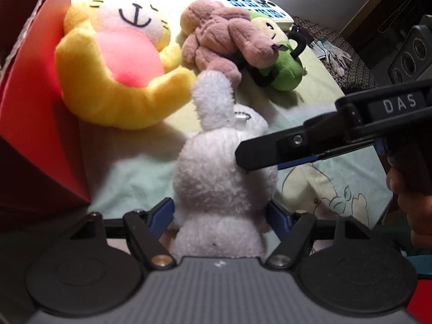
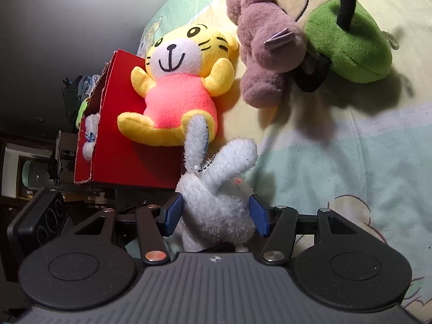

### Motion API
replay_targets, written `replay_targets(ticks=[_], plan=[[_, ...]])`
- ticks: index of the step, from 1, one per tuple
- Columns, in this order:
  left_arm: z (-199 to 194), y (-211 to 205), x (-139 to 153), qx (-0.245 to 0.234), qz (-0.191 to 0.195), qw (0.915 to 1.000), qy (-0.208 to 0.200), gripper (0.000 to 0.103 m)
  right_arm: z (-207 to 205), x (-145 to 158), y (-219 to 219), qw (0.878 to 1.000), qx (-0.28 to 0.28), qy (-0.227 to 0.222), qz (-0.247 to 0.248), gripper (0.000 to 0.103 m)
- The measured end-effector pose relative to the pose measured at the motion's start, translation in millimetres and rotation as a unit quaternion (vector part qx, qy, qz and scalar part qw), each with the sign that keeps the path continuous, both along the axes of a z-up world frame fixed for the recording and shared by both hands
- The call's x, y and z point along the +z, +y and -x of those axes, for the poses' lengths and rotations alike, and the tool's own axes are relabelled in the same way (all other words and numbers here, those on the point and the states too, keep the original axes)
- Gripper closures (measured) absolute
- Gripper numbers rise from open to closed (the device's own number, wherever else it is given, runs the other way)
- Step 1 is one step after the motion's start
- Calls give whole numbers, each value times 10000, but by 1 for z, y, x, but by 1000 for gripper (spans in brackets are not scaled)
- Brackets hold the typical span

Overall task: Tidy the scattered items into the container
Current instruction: 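Grasp the white long-eared bunny with the right tool, then lift the white bunny and carry it over the red box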

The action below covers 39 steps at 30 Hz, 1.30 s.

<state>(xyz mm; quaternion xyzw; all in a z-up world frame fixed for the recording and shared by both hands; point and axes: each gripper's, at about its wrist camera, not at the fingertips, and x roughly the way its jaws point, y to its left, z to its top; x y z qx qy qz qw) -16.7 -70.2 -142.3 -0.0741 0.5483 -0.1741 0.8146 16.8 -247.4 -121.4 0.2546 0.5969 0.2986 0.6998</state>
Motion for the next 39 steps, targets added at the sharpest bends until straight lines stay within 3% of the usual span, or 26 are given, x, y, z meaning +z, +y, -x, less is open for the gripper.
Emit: replay_targets(ticks=[4,7,11,18,27,34,39], plan=[[0,-7,1,-152,-104,9998,-26,34,-1,-9,-11,9994,-145,269,-134,41],[-2,-10,0,-203,-118,9997,1,34,0,-18,-15,9986,-262,439,-167,31],[-6,-13,0,-209,-178,9996,63,35,-1,-21,-13,9971,-327,551,-402,40],[-11,-24,0,-259,-357,9990,81,34,2,-16,-19,9982,-344,359,-332,51],[-11,-35,5,-422,-455,9981,-24,34,7,-21,-30,9958,-577,505,-502,49],[-8,-50,31,-690,-285,9962,-449,34,16,11,-49,9966,-630,-35,-536,54],[-11,-44,65,-586,-114,9942,-899,34,16,43,-55,9931,-811,-532,-667,54]])
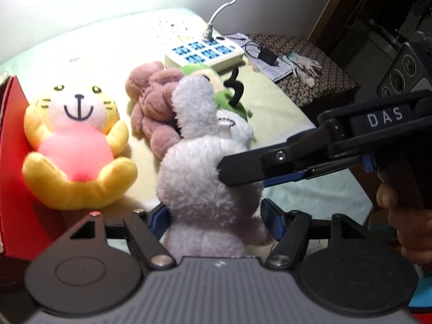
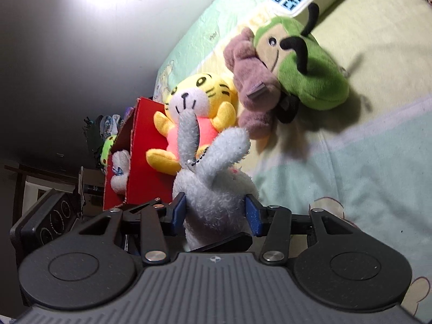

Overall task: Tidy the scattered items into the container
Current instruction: 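Lift the white bunny and carry it over the red box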

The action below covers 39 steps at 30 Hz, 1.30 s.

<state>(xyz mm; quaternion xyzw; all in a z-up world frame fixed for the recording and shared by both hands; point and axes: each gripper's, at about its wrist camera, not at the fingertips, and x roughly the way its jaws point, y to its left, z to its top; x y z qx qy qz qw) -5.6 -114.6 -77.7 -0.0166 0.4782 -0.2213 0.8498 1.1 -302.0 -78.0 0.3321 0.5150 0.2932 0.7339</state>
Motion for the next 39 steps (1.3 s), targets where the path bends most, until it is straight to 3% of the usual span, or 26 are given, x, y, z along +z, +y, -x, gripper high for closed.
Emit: replay_targets(ticks=[7,18,26,31,39], plan=[[5,38,42,238,166,9980,-570,34,-5,42,29,9978,45,-656,-51,54],[15,147,78,1151,103,9872,-1097,34,-30,80,142,9888,671,-1310,-245,53],[15,229,67,1865,100,9769,-1040,34,-41,74,238,9791,1119,-1698,-59,53],[15,262,47,2044,178,9744,-914,34,-46,61,276,9745,1183,-1905,65,53],[0,296,16,2202,98,9736,-585,34,-53,31,312,9775,1293,-1645,247,53]])
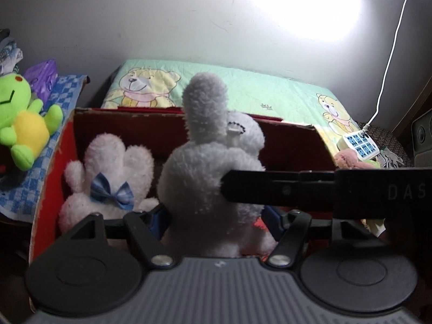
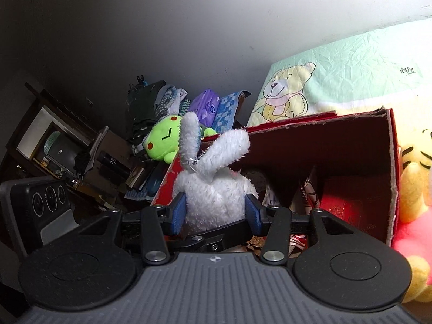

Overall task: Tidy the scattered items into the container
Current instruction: 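Lift the white bunny and carry it over the red box, then lower the bunny into the box beside the bear and open the right tool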

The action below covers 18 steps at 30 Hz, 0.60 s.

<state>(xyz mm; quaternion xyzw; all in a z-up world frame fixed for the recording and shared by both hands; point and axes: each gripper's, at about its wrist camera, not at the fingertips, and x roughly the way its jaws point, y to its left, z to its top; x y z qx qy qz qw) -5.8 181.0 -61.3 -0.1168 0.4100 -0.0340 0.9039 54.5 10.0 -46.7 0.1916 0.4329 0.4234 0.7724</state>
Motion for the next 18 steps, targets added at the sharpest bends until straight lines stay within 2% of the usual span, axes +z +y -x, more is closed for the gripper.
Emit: replay_targets(ticks=[9,15,18], plan=[[11,15,-28,66,-69,9992,398,34,-3,-26,26,9982,294,433,283,53],[13,17,-28,24,-76,9990,437,32,-6,-26,32,9979,344,363,403,48],[17,18,-21,5,-14,9991,419,32,-7,-29,24,9978,307,491,317,46]])
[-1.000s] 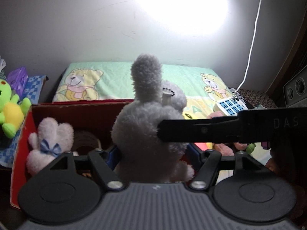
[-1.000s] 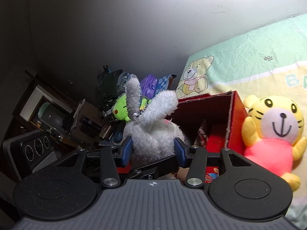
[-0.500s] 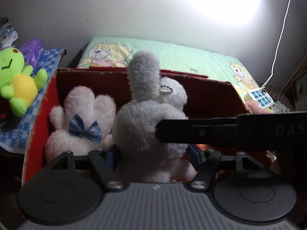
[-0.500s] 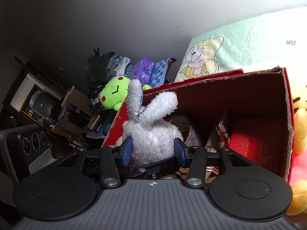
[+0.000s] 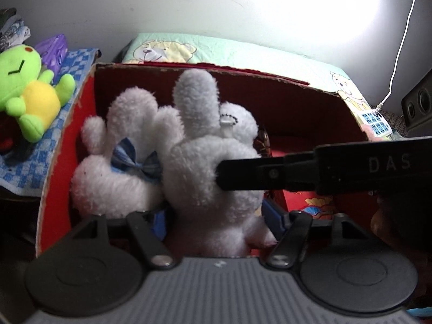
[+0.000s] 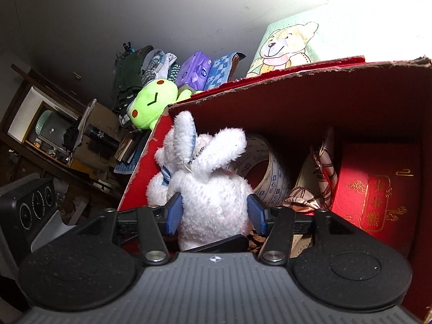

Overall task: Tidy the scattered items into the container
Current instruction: 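Lower the bunny into the box beside the bear and open the right tool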

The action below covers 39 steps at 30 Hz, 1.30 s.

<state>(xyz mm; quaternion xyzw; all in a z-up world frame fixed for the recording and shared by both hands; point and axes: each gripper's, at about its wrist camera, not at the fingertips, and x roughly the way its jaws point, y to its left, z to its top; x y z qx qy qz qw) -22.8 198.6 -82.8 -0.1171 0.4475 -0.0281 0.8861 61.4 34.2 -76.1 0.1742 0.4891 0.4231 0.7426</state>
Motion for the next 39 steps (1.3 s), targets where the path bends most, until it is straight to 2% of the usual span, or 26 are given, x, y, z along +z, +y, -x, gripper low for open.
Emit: replay_targets(ticks=[5,10,12,16,19,21,26,39], plan=[[9,2,15,29,28,9999,-168,32,-2,-2,-11,9992,-86,337,-181,43],[10,0,29,112,-133,9991,-399,32,1,5,-19,9988,-220,362,-244,46],[6,1,28,177,-185,9991,-345,31,1,8,-25,9984,-324,344,-322,51],[6,0,24,225,-176,9991,-299,28,2,10,-37,9971,-538,377,-375,52],[7,0,24,241,-235,9990,-290,26,2,4,-37,9966,-590,516,-244,60],[8,-2,24,205,-338,9989,-265,25,5,5,-32,9975,-548,409,-152,60],[12,-12,20,138,-680,9974,-189,26,9,-5,-17,9970,-345,644,-243,60],[6,-21,21,421,-926,9948,-49,21,20,13,-17,9995,-305,1,78,58]])
